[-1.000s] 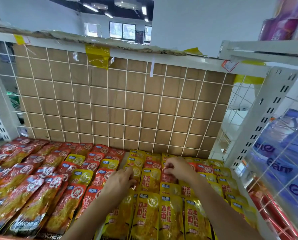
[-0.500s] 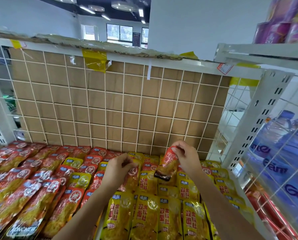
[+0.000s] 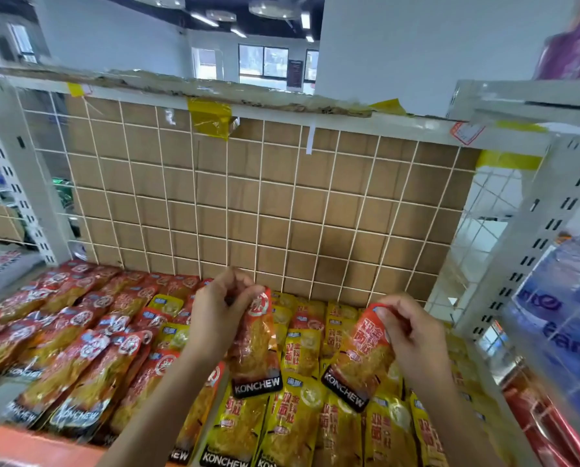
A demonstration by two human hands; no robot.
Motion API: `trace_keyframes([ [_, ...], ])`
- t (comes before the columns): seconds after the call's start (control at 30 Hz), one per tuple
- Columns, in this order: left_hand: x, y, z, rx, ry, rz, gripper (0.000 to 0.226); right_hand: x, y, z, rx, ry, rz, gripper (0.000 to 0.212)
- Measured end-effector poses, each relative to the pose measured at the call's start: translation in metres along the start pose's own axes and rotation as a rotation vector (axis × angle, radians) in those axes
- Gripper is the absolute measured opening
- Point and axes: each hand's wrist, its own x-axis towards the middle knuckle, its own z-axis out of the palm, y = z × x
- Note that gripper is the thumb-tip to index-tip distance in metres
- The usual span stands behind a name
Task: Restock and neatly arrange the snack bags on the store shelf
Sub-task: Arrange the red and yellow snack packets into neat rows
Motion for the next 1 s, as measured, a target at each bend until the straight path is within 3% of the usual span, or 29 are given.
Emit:
trace_keyframes([
  [0.23, -0.057, -0.017, -0.048, 0.114, -0.041, -0.073, 0.015, -0.044, -0.002, 0.013, 0.215, -0.126, 0.106, 0.044],
  [0.37, -0.085, -0.027, -0.072, 0.188, -0.014, -0.155, 0.020, -0.054, -0.008, 0.028, 0.247, -0.255, 0.118, 0.023],
  [0.6, -0.109, -0.037, -0.120, 0.262, 0.046, -0.225, 0.020, -0.053, -0.036, 0.065, 0.349, -0.422, 0.117, 0.023],
  [0.7, -0.107, -0.047, -0.138, 0.286, 0.072, -0.209, 0.018, -0.048, -0.049, 0.083, 0.334, -0.460, 0.065, 0.009],
  [0.77, -0.102, -0.058, -0.149, 0.301, 0.089, -0.211, 0.023, -0.044, -0.056, 0.097, 0.311, -0.484, 0.060, 0.012],
  [0.9, -0.079, -0.081, -0.175, 0.236, 0.043, -0.240, 0.010, -0.030, -0.074, 0.132, 0.239, -0.464, 0.038, 0.021],
  [1.0, -0.053, -0.100, -0.201, 0.275, -0.005, -0.199, 0.017, -0.019, -0.091, 0.165, 0.229, -0.424, 0.049, 0.023],
])
